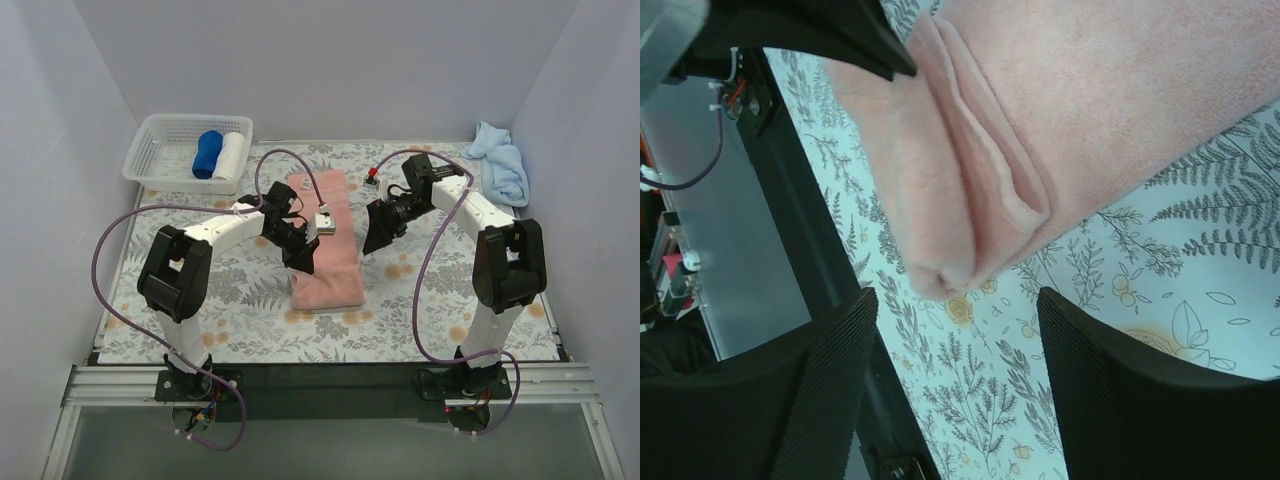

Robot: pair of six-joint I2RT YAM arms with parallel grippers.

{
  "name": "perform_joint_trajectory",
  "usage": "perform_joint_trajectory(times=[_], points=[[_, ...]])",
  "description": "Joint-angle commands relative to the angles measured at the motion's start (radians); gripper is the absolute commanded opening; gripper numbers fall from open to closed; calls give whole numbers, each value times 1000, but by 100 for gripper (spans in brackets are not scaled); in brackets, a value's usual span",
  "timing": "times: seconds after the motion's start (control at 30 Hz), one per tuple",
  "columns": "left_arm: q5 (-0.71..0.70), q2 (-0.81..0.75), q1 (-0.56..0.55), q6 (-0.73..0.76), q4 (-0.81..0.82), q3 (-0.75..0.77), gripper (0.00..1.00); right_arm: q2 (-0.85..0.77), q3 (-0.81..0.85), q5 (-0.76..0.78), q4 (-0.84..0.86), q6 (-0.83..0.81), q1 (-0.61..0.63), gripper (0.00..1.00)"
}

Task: Roll the towels
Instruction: Roll the towel

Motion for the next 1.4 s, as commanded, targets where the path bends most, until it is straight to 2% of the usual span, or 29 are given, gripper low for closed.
perform_joint_trajectory(times=[0.0, 0.27, 0.43, 0.7, 0.73, 0.83, 0.93, 1.0, 1.07, 1.1, 1.13, 1.17, 1.2, 1.23, 1.37], points=[[4, 17, 17, 0, 54, 38, 0, -38, 28, -92, -28, -2, 7, 59], [-19, 67, 30, 12, 85, 38, 0, 46, 8, -190, 51, 77, 89, 49], [-45, 81, 37, 20, 100, 29, 2, 95, -62, -136, 167, 152, 143, 46], [-123, 18, 90, 74, 67, -3, 32, 166, -158, -10, 315, 202, 169, 41], [-134, 5, 99, 83, 61, -15, 41, 167, -164, 2, 323, 206, 169, 41], [-165, -66, 116, 146, 44, -26, 45, 175, -176, 23, 345, 215, 171, 38], [-166, -188, 112, 175, 97, -66, 48, 190, -169, 33, 346, 219, 174, 33], [-200, -285, 68, 176, 142, -124, 53, 207, -159, 43, 346, 224, 180, 28], [-313, -366, 6, 175, 211, -178, 55, 223, -155, 65, 346, 235, 183, 21], [-361, -391, -61, 173, 263, -239, 66, 226, -153, 77, 346, 236, 185, 19], [-437, -414, -101, 175, 292, -270, 68, 229, -155, 83, 348, 239, 188, 18], [-471, -457, -135, 176, 316, -300, 76, 233, -155, 89, 348, 242, 191, 17], [-497, -472, -199, 178, 340, -361, 78, 235, -153, 97, 348, 244, 191, 17], [-554, -486, -229, 169, 388, -386, 84, 238, -158, 108, 349, 247, 194, 16], [-651, -500, -348, 158, 473, -483, 85, 247, -170, 123, 354, 250, 199, 16]])
